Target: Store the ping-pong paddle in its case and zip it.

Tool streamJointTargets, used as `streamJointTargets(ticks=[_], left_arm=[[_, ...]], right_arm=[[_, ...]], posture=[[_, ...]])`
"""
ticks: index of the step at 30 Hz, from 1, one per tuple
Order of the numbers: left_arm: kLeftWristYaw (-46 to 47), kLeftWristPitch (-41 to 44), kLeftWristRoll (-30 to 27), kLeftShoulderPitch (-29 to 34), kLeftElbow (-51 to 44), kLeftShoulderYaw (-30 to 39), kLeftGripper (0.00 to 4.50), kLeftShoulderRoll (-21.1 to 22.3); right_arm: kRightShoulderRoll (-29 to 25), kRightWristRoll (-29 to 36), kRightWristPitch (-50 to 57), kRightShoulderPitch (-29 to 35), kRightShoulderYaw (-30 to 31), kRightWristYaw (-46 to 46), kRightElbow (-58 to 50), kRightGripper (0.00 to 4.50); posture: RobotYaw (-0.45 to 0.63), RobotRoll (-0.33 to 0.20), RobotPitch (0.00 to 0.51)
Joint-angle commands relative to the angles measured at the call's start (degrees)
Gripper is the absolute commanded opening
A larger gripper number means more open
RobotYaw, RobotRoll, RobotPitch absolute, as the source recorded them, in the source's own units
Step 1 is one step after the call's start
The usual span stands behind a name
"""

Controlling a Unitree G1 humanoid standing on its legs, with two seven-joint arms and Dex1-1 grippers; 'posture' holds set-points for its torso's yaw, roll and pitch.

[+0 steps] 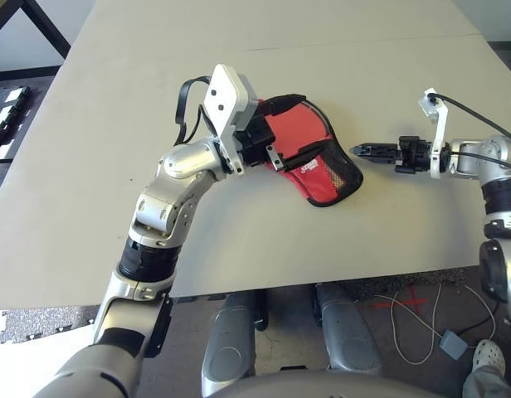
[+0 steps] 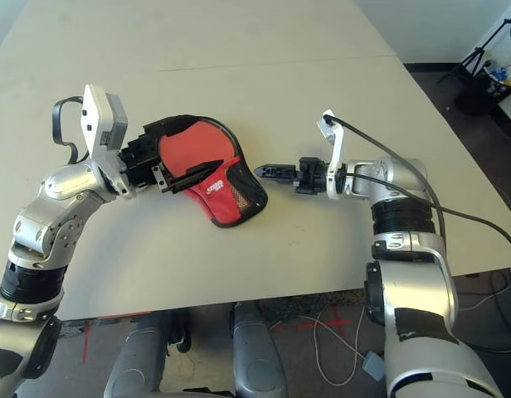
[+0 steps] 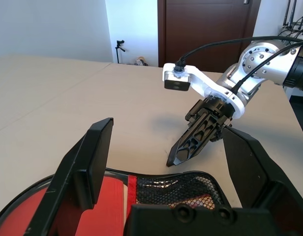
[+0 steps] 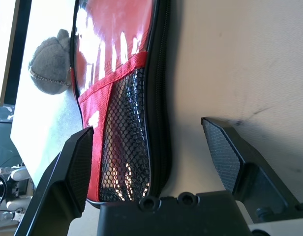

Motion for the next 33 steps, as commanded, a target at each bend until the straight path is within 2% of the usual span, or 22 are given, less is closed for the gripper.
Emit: streamJointTargets(ticks=[1, 12, 33], left_arm=[[-0.6, -0.4, 0.4, 0.2, 0.6, -0.6, 4.50, 0.2], [-0.8, -0.7, 0.5, 0.0, 1.0, -0.4, 4.50, 0.3], [-0.7, -1.5, 0.7, 0.3, 1.9, -0.7, 4.50, -0.6]], right_arm=[[2.5, 0.7, 2.7, 1.7, 1.5, -1.3, 0.0, 4.49], [5.9, 1.3, 7.5, 0.9, 0.8, -4.8, 0.2, 4.49], [6.3, 3.7, 18.5, 0.9, 4.7, -8.6, -6.6, 4.49]], posture=[[0.04, 0.000, 0.272], [0.05, 0.000, 0.273], [0.02, 0.000, 0.293]])
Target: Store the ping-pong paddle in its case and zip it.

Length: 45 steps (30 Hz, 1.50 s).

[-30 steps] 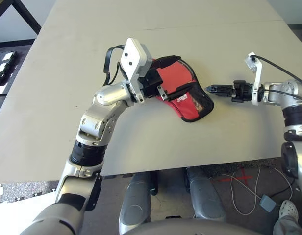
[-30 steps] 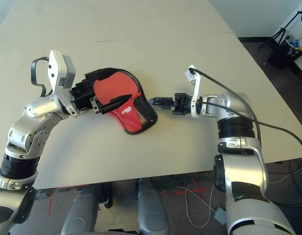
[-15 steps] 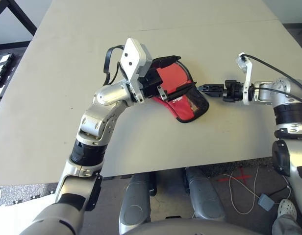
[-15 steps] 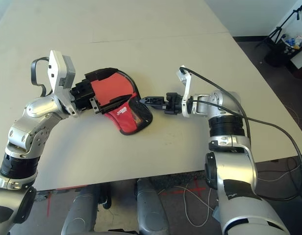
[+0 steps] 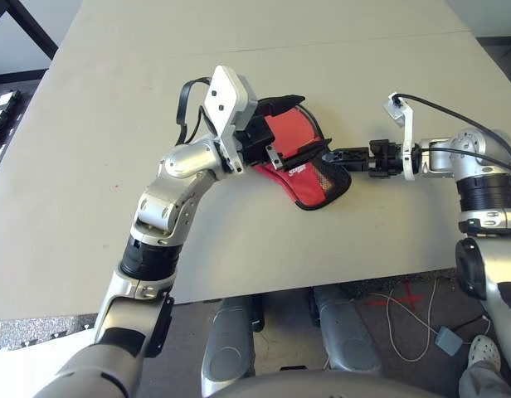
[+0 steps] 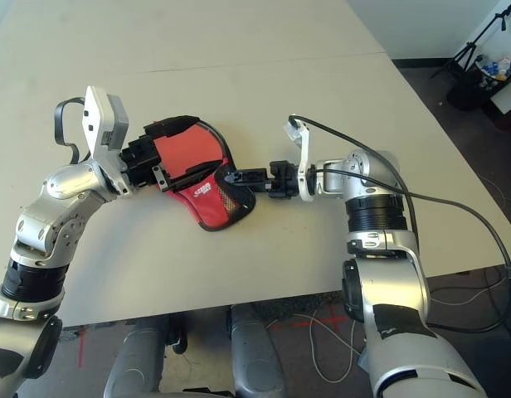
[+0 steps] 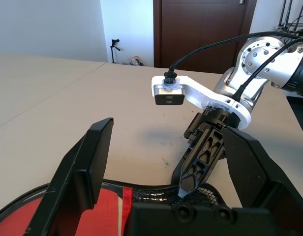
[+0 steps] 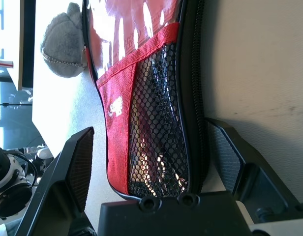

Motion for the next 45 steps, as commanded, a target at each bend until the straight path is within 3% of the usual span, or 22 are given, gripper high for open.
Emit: streamJointTargets(ticks=[1, 7, 10, 22, 33, 45], left_arm=[[-0.2, -0.7, 0.6, 0.4, 0.4, -0.7, 4.50, -0.2], [-0.1, -1.1, 0.8, 0.4, 0.6, -0.8, 4.50, -0.6], [-0.1, -1.2, 0.8, 0.3, 0.7, -0.8, 4.50, -0.7], [0.0, -1.2, 1.0, 0.6, 0.5, -0.8, 4.50, -0.8], [0.2, -1.8, 1.4, 0.7, 1.1, -0.7, 4.50, -0.9], [0.3, -2.8, 2.1, 0.3, 2.2, -0.6, 4.50, -1.3]], right_arm=[[1.8, -0.1, 4.1, 1.9, 3.7, -2.4, 1.2, 4.49], [2.2, -0.3, 6.1, 0.9, 4.2, -4.6, 3.1, 4.49], [1.5, -1.0, 7.3, 0.7, 6.5, -5.4, 3.6, 3.97], [-1.5, -1.7, 8.4, 1.0, 11.5, -7.6, 2.0, 0.12], [-2.4, 0.9, 12.3, 2.5, 8.1, -8.7, 0.0, 0.02], [-10.3, 22.9, 12.4, 11.7, 7.8, -18.6, -8.6, 0.02]], posture=[[0.02, 0.000, 0.293], [0.02, 0.000, 0.292], [0.02, 0.000, 0.292], [0.03, 0.000, 0.292], [0.02, 0.000, 0.296], [0.01, 0.000, 0.298]])
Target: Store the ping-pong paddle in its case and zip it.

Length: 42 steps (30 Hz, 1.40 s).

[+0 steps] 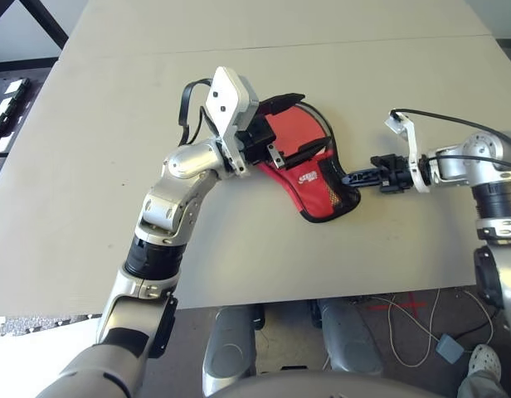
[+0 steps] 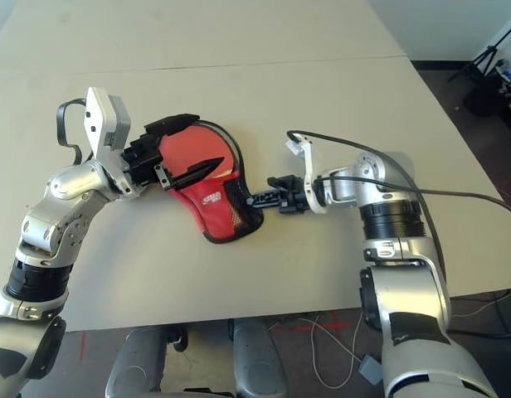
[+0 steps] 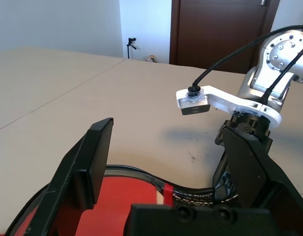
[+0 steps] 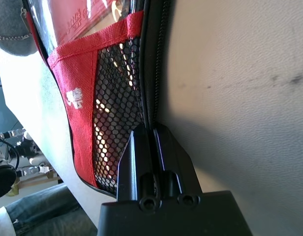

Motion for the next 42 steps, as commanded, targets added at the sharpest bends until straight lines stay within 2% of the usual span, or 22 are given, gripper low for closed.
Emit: streamJointTargets(ticks=[1, 9, 14, 22, 31, 35, 38, 42], left_arm=[[-0.2, -0.8, 0.6, 0.3, 0.7, -0.6, 4.50, -0.2], [-0.2, -1.4, 0.8, 0.0, 1.4, -0.7, 4.50, -0.5], [-0.3, -1.7, 0.8, 0.0, 1.6, -0.8, 4.50, -0.6], [-0.3, -2.1, 0.8, 0.1, 1.7, -0.9, 4.50, -0.9], [-0.3, -2.2, 1.0, 0.2, 1.9, -0.9, 4.50, -1.1], [-0.4, -2.3, 1.1, 0.1, 2.2, -0.9, 4.50, -1.1], [-0.6, -2.4, 1.1, 0.1, 2.2, -0.9, 4.50, -1.0], [-0.8, -2.4, 1.1, 0.2, 2.2, -0.8, 4.50, -0.8]], right_arm=[[-1.8, 8.1, 4.3, 5.8, 3.8, -5.8, -2.0, 0.02], [-8.5, 26.3, 4.3, 11.8, 4.5, -16.5, -7.9, 0.02], [-15.1, 32.5, 4.3, 14.3, 5.6, -19.9, -10.6, 0.02], [-21.2, 32.2, 4.3, 14.0, 7.1, -18.6, -11.1, 0.02], [-23.3, 30.7, 4.3, 14.2, 7.5, -16.1, -12.0, 0.02], [-22.0, 29.7, 4.3, 13.8, 6.0, -15.4, -12.8, 0.02], [-21.4, 28.3, 4.3, 12.3, 4.6, -14.4, -12.9, 0.84], [-23.7, 26.7, 4.3, 9.0, 4.3, -9.0, -14.0, 2.03]], posture=[[0.01, 0.000, 0.298], [0.00, 0.000, 0.295], [-0.01, 0.000, 0.294], [-0.01, 0.000, 0.292], [-0.02, 0.000, 0.290], [-0.02, 0.000, 0.289], [-0.02, 0.000, 0.289], [-0.01, 0.000, 0.288]])
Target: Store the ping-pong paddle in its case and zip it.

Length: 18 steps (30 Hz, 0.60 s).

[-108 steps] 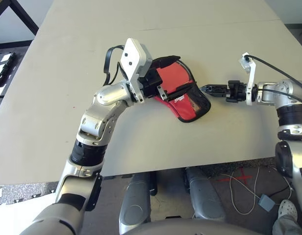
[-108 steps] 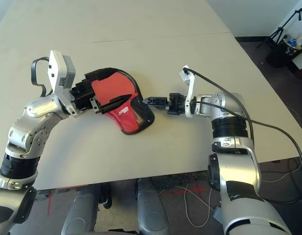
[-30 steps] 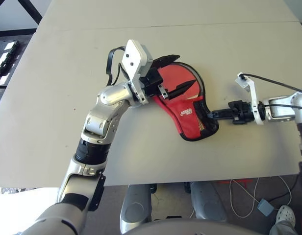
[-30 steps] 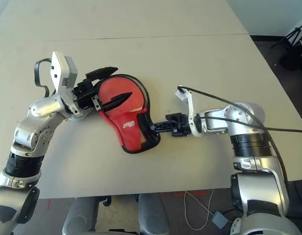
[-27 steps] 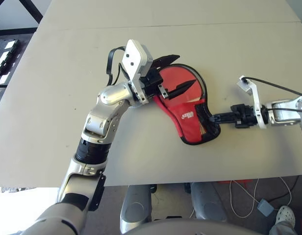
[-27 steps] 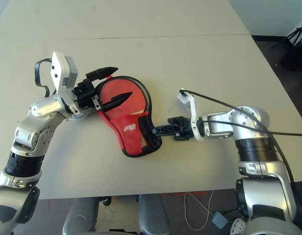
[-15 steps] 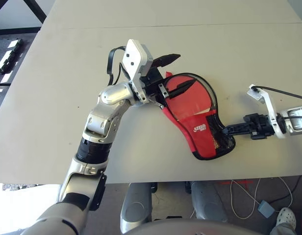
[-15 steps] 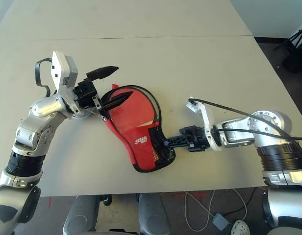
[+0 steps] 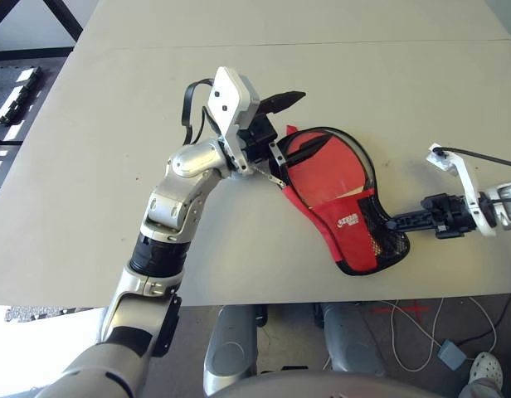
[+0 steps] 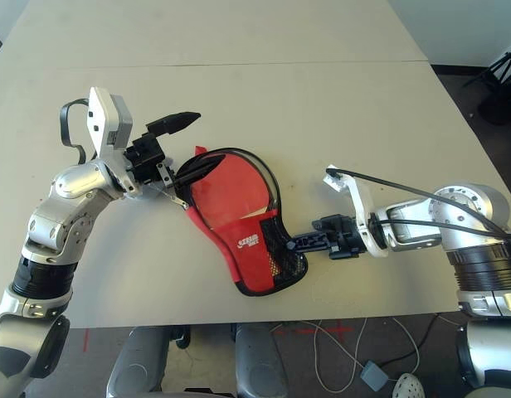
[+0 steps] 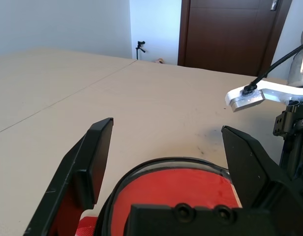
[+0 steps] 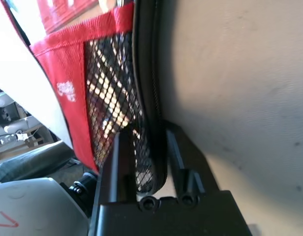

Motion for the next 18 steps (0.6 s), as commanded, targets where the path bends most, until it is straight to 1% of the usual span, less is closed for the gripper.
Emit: streamJointTargets(ticks=[1, 3, 4, 6, 8, 9, 11, 14, 16, 18], left_arm=[[-0.7, -0.4, 0.5, 0.6, 0.3, -0.8, 4.50, 0.3], [-0.8, -0.4, 0.5, 0.6, 0.3, -0.8, 4.50, 0.3], [-0.8, -0.3, 0.4, 0.6, 0.3, -0.8, 4.50, 0.4], [-0.9, -0.1, 0.3, 0.7, 0.0, -0.7, 4.50, 0.5], [-1.0, 0.1, 0.2, 0.7, -0.1, -0.6, 4.50, 0.7], [-1.1, 0.1, 0.1, 0.7, -0.2, -0.5, 4.50, 0.8], [-1.2, 0.3, 0.0, 0.8, -0.4, -0.3, 4.50, 1.2], [-1.2, 0.7, 0.0, 1.0, -0.6, 0.1, 4.50, 2.0], [-1.1, 1.1, -0.1, 1.1, -0.8, 0.5, 4.50, 2.5], [-0.8, 2.3, -0.1, 1.3, -1.2, 1.2, 4.50, 4.0]], right_arm=[[-2.9, -2.9, 0.9, -2.5, -0.4, 4.9, -2.0, 2.42], [-4.2, -4.8, 0.8, -4.1, -0.3, 8.4, -2.7, 2.97], [-5.8, -6.7, -1.0, -4.8, 0.5, 11.4, -3.4, 3.27], [-9.2, -11.7, -6.2, -5.4, 3.2, 18.1, -4.9, 3.90], [-11.1, -17.8, -13.5, -5.1, 5.2, 24.1, -5.5, 4.49], [-11.1, -20.3, -17.4, -4.8, 5.3, 26.3, -5.2, 4.49], [-9.3, -25.1, -25.8, -4.5, 3.8, 29.4, -4.0, 4.49], [-3.1, -28.5, -37.7, -3.7, -1.6, 30.9, -1.9, 4.49], [-0.1, -31.2, -41.4, -3.4, -2.5, 30.4, -1.6, 4.49], [4.4, -33.8, -46.6, -2.8, -2.6, 29.9, -2.5, 4.49]], posture=[[-0.01, 0.000, 0.285], [-0.01, 0.000, 0.285], [-0.02, 0.000, 0.282], [-0.02, 0.000, 0.282], [-0.02, 0.000, 0.279], [-0.02, 0.000, 0.279], [-0.02, 0.000, 0.277], [-0.02, 0.000, 0.277], [-0.01, 0.000, 0.276], [-0.01, 0.000, 0.276]])
